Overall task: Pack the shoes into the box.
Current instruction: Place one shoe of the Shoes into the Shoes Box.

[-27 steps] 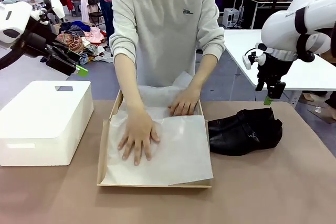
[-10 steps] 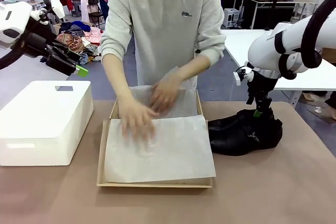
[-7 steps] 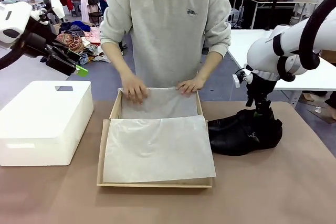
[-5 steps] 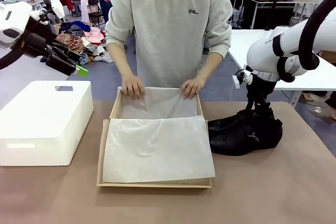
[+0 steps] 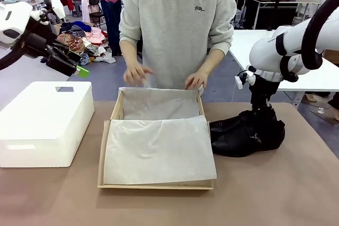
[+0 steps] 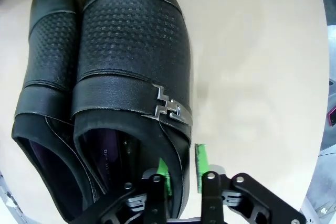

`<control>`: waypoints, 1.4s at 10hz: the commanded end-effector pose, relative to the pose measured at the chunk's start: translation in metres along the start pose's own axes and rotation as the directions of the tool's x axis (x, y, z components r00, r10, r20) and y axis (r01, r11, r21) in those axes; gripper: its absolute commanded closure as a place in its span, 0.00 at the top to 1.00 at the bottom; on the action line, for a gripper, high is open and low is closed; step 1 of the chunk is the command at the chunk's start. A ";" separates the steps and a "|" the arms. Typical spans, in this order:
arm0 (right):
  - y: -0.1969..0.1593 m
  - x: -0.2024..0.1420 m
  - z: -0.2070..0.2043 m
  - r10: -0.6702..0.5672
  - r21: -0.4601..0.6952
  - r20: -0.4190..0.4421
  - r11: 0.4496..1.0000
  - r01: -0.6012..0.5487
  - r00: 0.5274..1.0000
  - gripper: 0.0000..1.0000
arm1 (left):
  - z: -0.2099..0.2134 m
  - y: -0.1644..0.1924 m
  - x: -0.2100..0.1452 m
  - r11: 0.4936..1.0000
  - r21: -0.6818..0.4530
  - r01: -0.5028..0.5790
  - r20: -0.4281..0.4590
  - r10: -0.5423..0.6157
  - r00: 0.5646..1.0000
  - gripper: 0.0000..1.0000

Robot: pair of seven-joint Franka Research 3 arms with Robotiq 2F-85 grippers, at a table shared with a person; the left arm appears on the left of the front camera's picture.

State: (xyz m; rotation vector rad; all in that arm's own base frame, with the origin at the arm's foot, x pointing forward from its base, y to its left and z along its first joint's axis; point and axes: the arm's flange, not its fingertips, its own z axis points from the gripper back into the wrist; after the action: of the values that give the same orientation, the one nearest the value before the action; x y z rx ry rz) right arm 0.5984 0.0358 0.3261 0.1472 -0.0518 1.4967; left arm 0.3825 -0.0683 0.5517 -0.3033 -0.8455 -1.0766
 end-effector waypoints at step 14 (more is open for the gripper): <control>-0.011 0.003 0.140 -0.075 0.159 -0.045 0.984 0.081 0.996 0.00 | 0.000 0.003 -0.001 1.000 -0.010 0.015 0.014 -0.015 1.000 1.00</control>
State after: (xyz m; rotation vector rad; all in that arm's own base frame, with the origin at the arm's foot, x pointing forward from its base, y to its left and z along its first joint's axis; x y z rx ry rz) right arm 0.6144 0.0143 0.4442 0.2573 0.0510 1.4376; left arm 0.3826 -0.0679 0.5516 -0.3059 -0.8479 -1.0778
